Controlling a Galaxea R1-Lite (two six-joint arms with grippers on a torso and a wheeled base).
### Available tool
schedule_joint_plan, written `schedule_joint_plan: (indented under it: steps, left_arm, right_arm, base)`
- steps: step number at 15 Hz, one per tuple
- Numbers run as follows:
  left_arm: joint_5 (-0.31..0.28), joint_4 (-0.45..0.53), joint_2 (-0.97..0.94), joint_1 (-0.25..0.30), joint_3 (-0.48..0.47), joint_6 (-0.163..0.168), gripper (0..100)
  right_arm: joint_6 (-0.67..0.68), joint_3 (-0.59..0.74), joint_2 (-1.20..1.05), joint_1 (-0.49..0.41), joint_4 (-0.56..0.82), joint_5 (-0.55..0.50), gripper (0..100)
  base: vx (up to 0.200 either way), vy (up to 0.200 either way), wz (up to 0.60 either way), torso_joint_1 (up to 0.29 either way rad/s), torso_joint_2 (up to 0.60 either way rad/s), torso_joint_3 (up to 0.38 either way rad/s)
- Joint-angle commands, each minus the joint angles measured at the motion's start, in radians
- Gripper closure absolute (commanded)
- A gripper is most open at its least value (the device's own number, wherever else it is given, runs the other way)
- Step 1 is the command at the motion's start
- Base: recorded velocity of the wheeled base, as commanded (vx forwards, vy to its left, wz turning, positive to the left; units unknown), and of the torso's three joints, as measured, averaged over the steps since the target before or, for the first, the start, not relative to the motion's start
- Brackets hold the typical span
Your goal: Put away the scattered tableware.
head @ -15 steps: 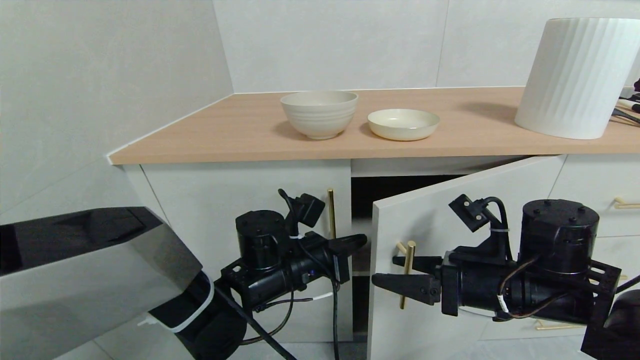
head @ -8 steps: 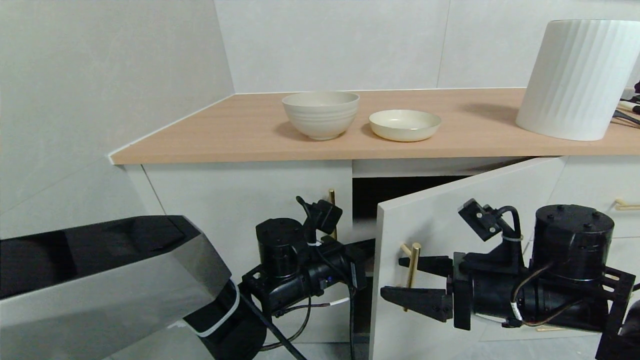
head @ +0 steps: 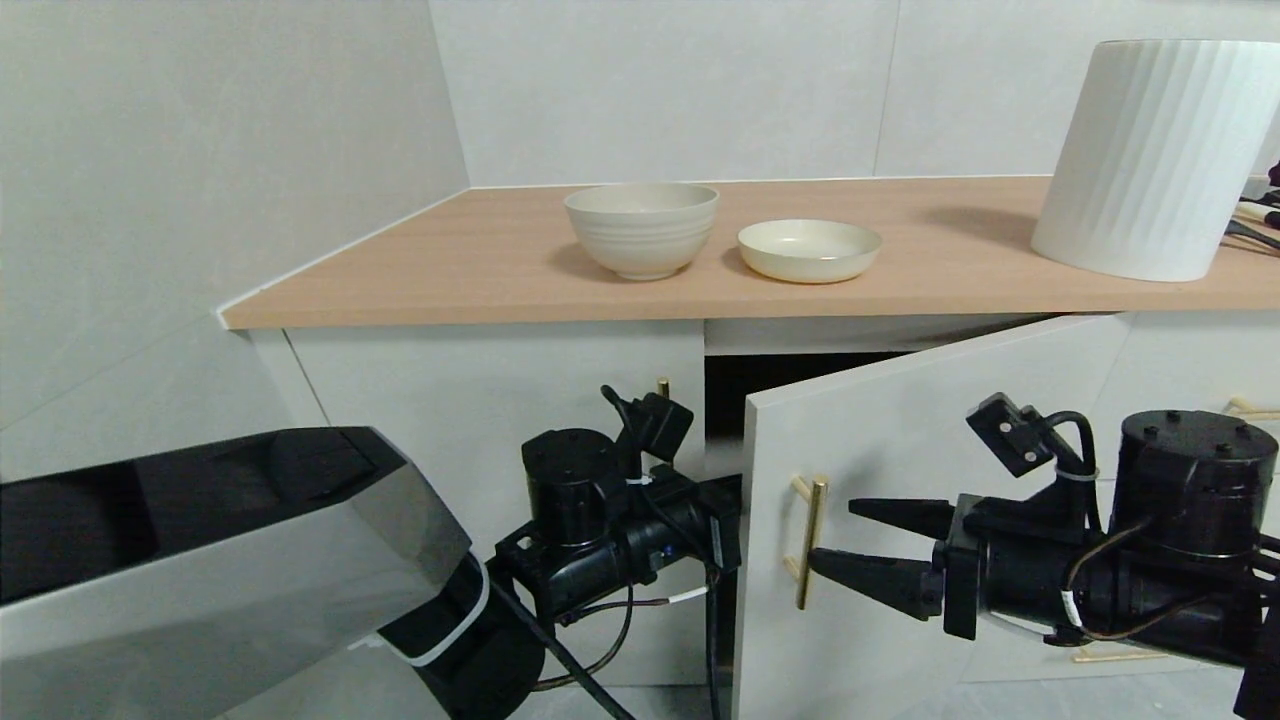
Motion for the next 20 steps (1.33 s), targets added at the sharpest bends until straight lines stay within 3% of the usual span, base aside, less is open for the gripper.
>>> schedule_joint_plan:
  steps: [1, 2, 3, 5, 6, 7, 10, 13, 17, 20]
  left_arm:
    - [-0.002, 0.003, -0.006, -0.007, -0.006, -0.001, 100]
    - [-0.002, 0.003, -0.014, -0.009, -0.005, -0.001, 100]
    - [-0.002, 0.003, -0.021, -0.009, -0.002, -0.001, 100]
    - [-0.002, 0.003, -0.023, -0.009, 0.0, -0.001, 100]
    - [-0.002, 0.003, -0.026, -0.014, 0.008, -0.001, 100]
    - [-0.002, 0.003, -0.027, -0.017, 0.012, -0.001, 100]
    - [-0.002, 0.014, -0.024, -0.021, 0.017, 0.0, 100]
    - [-0.002, 0.017, -0.024, -0.027, 0.018, 0.0, 100]
    - [-0.002, 0.02, -0.02, -0.032, 0.012, 0.0, 100]
    - [-0.004, 0.053, -0.014, -0.033, -0.023, 0.0, 100]
  right_arm:
    - [-0.053, 0.045, -0.012, -0.012, 0.0, -0.108, 0]
    - [-0.057, 0.079, -0.042, 0.019, 0.001, -0.238, 0]
    - [-0.056, 0.113, -0.096, 0.059, 0.009, -0.284, 0]
    - [-0.054, 0.133, -0.197, 0.072, 0.11, -0.282, 0]
    - [-0.053, 0.114, -0.294, 0.072, 0.274, -0.273, 0]
    - [-0.051, 0.101, -0.349, 0.072, 0.355, -0.252, 0]
    - [-0.051, 0.07, -0.443, 0.072, 0.501, -0.197, 0]
    - [-0.051, 0.068, -0.443, 0.072, 0.513, -0.197, 0]
    - [-0.053, 0.073, -0.446, 0.072, 0.515, -0.195, 0]
    - [-0.053, 0.075, -0.453, 0.072, 0.515, -0.184, 0]
  base:
    - [0.0, 0.0, 0.0, 0.0, 0.0, 0.0]
    - [0.0, 0.0, 0.0, 0.0, 0.0, 0.0]
    - [0.0, 0.0, 0.0, 0.0, 0.0, 0.0]
    - [0.0, 0.0, 0.0, 0.0, 0.0, 0.0]
    - [0.0, 0.0, 0.0, 0.0, 0.0, 0.0]
    - [0.0, 0.0, 0.0, 0.0, 0.0, 0.0]
    - [0.0, 0.0, 0.0, 0.0, 0.0, 0.0]
    - [0.0, 0.0, 0.0, 0.0, 0.0, 0.0]
    - [-0.2, 0.0, 0.0, 0.005, 0.0, -0.002]
    - [0.0, 0.0, 0.0, 0.0, 0.0, 0.0]
